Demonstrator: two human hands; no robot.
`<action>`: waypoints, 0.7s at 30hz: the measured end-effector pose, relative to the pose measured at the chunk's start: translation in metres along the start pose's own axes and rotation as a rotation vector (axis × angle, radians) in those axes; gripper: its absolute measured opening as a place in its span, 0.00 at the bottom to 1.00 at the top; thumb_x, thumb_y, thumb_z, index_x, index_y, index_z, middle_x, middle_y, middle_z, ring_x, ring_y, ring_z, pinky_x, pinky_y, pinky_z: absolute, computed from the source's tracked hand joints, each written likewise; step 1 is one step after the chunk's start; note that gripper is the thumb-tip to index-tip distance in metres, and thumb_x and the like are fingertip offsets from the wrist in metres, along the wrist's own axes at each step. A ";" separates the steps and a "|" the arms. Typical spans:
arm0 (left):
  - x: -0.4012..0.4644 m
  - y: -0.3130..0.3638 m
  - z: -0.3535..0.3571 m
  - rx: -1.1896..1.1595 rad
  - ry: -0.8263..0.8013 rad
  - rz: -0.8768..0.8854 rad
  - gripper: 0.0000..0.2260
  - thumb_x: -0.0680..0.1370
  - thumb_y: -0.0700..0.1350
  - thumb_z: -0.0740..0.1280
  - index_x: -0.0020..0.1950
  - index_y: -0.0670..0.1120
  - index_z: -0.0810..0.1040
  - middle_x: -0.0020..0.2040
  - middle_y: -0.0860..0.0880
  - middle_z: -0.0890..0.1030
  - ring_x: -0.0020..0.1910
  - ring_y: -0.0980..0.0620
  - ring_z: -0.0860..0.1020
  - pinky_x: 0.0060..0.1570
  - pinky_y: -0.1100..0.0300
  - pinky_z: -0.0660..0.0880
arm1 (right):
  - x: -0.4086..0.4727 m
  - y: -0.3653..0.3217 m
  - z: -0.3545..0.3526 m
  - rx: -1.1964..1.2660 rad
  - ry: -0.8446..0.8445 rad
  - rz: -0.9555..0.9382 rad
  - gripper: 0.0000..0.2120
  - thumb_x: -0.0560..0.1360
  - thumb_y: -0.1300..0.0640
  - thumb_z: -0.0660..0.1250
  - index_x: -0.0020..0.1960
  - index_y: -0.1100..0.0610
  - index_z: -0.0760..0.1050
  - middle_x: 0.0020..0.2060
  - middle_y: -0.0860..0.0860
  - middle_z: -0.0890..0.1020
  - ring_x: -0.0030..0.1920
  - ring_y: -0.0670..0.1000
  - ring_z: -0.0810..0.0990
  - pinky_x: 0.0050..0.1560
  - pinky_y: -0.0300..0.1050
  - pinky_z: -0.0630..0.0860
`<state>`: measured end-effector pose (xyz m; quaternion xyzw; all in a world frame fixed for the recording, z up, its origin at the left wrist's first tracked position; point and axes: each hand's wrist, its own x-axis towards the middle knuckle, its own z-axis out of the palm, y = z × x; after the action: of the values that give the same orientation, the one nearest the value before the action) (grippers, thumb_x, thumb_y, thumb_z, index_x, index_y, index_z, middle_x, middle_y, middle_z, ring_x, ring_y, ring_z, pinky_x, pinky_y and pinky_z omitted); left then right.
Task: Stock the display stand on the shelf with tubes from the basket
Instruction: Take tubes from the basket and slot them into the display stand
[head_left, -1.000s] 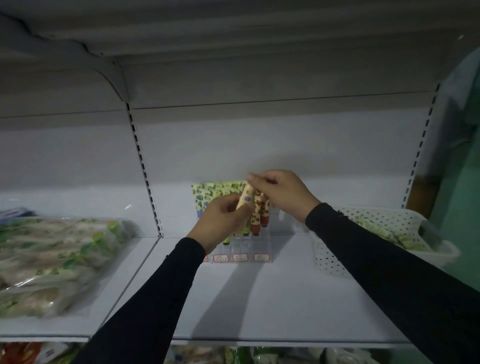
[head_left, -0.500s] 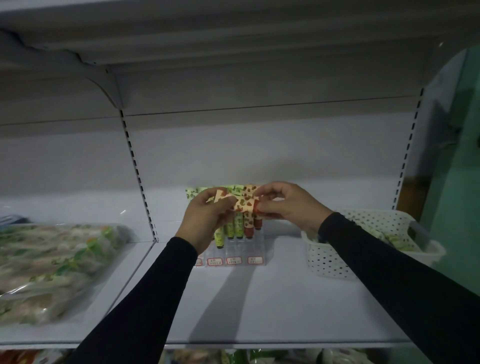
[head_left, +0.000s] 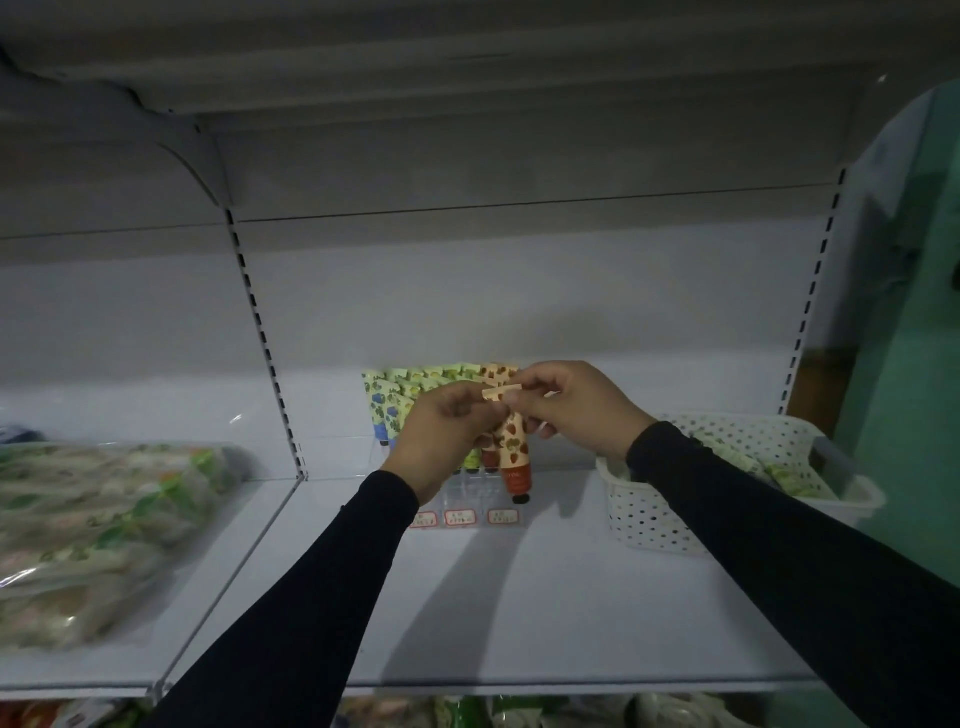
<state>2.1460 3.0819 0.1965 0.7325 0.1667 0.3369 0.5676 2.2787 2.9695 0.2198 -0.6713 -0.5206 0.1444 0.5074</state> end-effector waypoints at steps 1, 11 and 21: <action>0.001 -0.002 0.001 0.014 0.008 -0.003 0.01 0.78 0.39 0.70 0.47 0.44 0.81 0.35 0.52 0.83 0.37 0.54 0.80 0.42 0.59 0.79 | 0.001 0.002 0.000 -0.007 0.017 -0.010 0.08 0.76 0.56 0.70 0.52 0.57 0.82 0.42 0.52 0.83 0.36 0.46 0.82 0.37 0.39 0.78; 0.003 -0.036 -0.007 0.185 -0.029 -0.072 0.08 0.79 0.44 0.69 0.56 0.43 0.82 0.46 0.48 0.85 0.43 0.54 0.82 0.48 0.57 0.80 | 0.011 0.014 0.001 -0.014 0.002 0.098 0.08 0.75 0.57 0.71 0.50 0.61 0.83 0.40 0.57 0.86 0.38 0.49 0.84 0.45 0.45 0.83; -0.043 -0.075 -0.016 0.930 -0.180 0.159 0.20 0.80 0.56 0.64 0.66 0.46 0.78 0.65 0.50 0.79 0.62 0.52 0.76 0.61 0.62 0.70 | 0.021 0.026 0.000 -0.327 0.268 -0.058 0.11 0.76 0.53 0.68 0.43 0.58 0.84 0.39 0.48 0.86 0.38 0.46 0.83 0.49 0.44 0.79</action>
<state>2.1146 3.0883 0.1145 0.9454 0.1933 0.2042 0.1646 2.3024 2.9889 0.2051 -0.7427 -0.4842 -0.0472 0.4601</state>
